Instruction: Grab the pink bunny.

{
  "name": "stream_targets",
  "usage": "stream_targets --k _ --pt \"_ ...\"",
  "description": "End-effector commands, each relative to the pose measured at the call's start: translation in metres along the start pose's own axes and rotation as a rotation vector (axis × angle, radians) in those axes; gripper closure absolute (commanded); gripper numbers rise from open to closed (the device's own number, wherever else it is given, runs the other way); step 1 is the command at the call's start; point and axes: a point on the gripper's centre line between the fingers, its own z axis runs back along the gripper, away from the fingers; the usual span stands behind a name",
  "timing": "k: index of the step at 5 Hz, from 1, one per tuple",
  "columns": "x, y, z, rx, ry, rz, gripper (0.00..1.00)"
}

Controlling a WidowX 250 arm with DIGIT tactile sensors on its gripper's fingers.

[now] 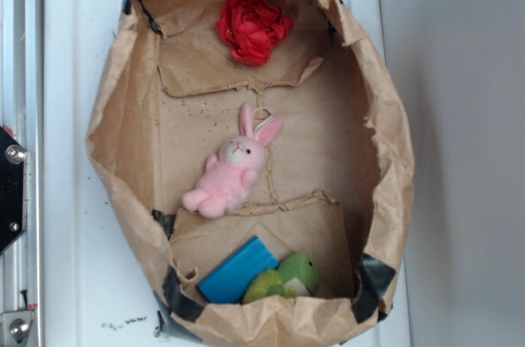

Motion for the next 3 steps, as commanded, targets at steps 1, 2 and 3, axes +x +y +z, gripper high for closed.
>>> stream_targets --k 1,2,3 --pt "0.0 0.0 0.0 0.0 0.0 0.0 0.0" --pt "0.047 -0.02 -0.02 0.008 -0.002 0.089 0.0" --pt "0.096 -0.02 -0.048 0.021 0.054 0.278 0.0"
